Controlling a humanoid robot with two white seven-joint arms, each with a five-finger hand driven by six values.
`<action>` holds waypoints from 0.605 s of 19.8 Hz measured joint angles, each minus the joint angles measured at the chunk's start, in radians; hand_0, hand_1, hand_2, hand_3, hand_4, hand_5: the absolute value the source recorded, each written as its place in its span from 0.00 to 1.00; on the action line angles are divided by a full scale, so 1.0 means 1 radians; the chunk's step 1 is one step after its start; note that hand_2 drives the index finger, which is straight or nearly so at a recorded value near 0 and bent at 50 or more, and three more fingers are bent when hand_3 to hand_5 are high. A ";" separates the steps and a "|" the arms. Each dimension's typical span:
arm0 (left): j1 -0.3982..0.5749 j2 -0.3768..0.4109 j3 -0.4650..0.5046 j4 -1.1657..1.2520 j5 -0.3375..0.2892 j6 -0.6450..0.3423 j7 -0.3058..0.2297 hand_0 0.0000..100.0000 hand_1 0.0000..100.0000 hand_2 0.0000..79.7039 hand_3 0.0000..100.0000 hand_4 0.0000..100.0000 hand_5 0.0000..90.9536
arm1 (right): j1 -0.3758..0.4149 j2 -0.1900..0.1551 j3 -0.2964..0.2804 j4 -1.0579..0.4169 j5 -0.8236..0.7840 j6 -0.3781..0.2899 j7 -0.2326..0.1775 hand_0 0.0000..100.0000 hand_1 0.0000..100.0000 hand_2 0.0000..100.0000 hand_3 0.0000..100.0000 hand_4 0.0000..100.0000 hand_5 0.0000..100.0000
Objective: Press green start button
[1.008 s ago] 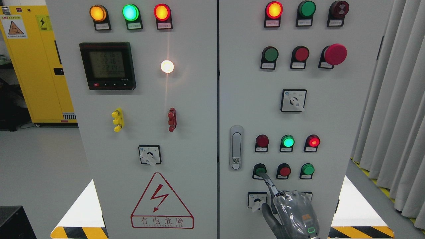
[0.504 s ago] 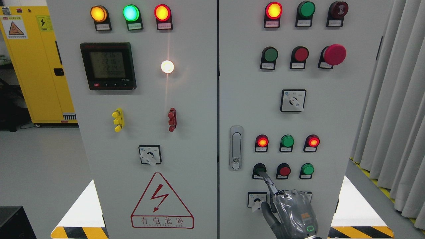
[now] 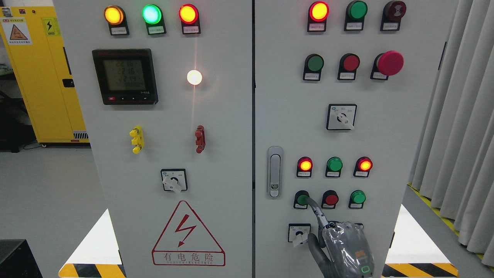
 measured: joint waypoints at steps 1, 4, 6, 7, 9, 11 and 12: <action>0.000 0.000 0.000 0.000 0.000 0.000 0.000 0.12 0.56 0.00 0.00 0.00 0.00 | 0.003 0.000 0.001 -0.005 0.000 -0.011 -0.009 0.74 1.00 0.00 0.93 1.00 1.00; 0.000 0.000 0.000 0.000 0.000 0.000 0.000 0.12 0.56 0.00 0.00 0.00 0.00 | 0.014 0.000 0.003 -0.020 -0.009 -0.037 -0.026 0.77 1.00 0.00 0.93 1.00 1.00; 0.000 0.000 0.000 0.000 0.000 0.000 0.000 0.12 0.56 0.00 0.00 0.00 0.00 | 0.022 0.000 0.008 -0.031 -0.056 -0.043 -0.031 0.82 1.00 0.00 0.93 1.00 1.00; 0.000 0.000 0.000 0.000 0.000 0.000 0.000 0.12 0.56 0.00 0.00 0.00 0.00 | 0.026 0.000 0.012 -0.035 -0.094 -0.044 -0.031 0.87 1.00 0.00 0.92 1.00 1.00; 0.000 0.000 0.000 0.000 0.000 0.000 0.000 0.12 0.56 0.00 0.00 0.00 0.00 | 0.037 0.000 0.021 -0.045 -0.203 -0.044 -0.035 0.86 0.99 0.03 0.83 0.90 0.95; 0.000 0.000 0.000 0.000 0.000 0.000 0.000 0.12 0.56 0.00 0.00 0.00 0.00 | 0.051 0.000 0.029 -0.057 -0.342 -0.046 -0.025 0.79 0.92 0.07 0.71 0.80 0.83; 0.000 0.000 0.000 0.000 0.000 0.000 0.000 0.12 0.56 0.00 0.00 0.00 0.00 | 0.061 0.000 0.034 -0.065 -0.412 -0.046 -0.013 0.73 0.82 0.08 0.52 0.58 0.59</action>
